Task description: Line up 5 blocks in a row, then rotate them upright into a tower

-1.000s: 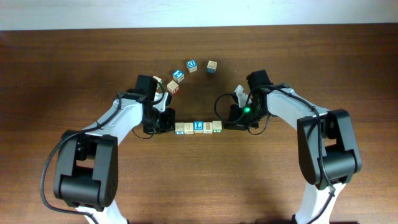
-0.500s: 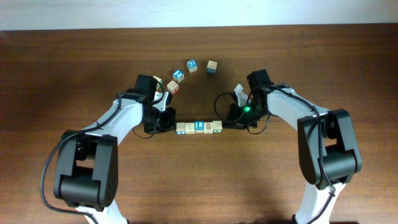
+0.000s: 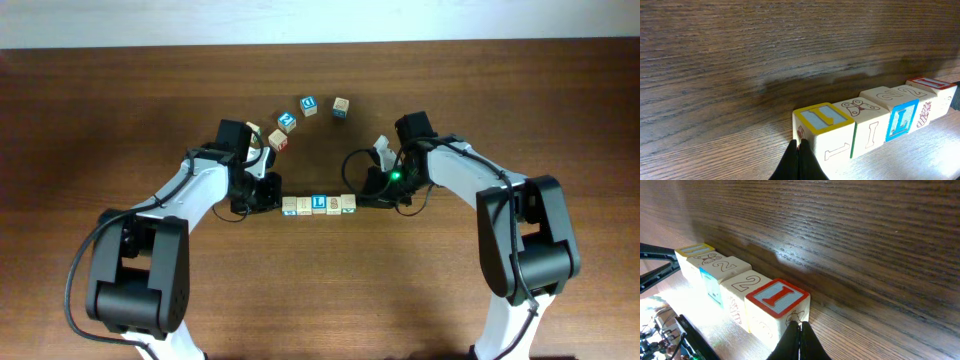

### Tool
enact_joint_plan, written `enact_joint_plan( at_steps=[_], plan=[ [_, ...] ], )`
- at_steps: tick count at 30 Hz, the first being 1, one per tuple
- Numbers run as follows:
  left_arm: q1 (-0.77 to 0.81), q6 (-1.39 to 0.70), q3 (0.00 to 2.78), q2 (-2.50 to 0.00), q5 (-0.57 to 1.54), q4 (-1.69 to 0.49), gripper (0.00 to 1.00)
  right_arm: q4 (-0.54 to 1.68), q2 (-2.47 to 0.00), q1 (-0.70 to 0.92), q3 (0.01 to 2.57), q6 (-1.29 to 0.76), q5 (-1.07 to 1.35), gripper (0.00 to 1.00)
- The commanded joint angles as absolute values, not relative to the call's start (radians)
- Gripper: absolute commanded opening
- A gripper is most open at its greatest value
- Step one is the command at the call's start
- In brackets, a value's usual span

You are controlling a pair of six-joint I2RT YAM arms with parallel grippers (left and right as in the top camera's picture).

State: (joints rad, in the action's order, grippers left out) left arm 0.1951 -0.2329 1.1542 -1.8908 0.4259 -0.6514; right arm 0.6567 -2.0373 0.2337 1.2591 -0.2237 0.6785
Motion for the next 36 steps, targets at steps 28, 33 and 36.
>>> enact_joint_plan(
  at_steps=[28,33,36],
  plan=[
    [0.2,-0.246,1.149,-1.9,0.453,-0.64,0.0,0.73,-2.039,0.162,1.262,-0.241,0.326,0.57],
    [0.2,-0.246,1.149,-1.9,0.452,-0.64,0.0,0.71,-2.039,0.162,1.262,-0.241,0.298,0.98],
    [0.2,-0.245,1.149,-1.9,0.452,-0.64,0.0,0.71,-2.039,0.162,1.262,-0.241,0.298,0.98]
  ],
)
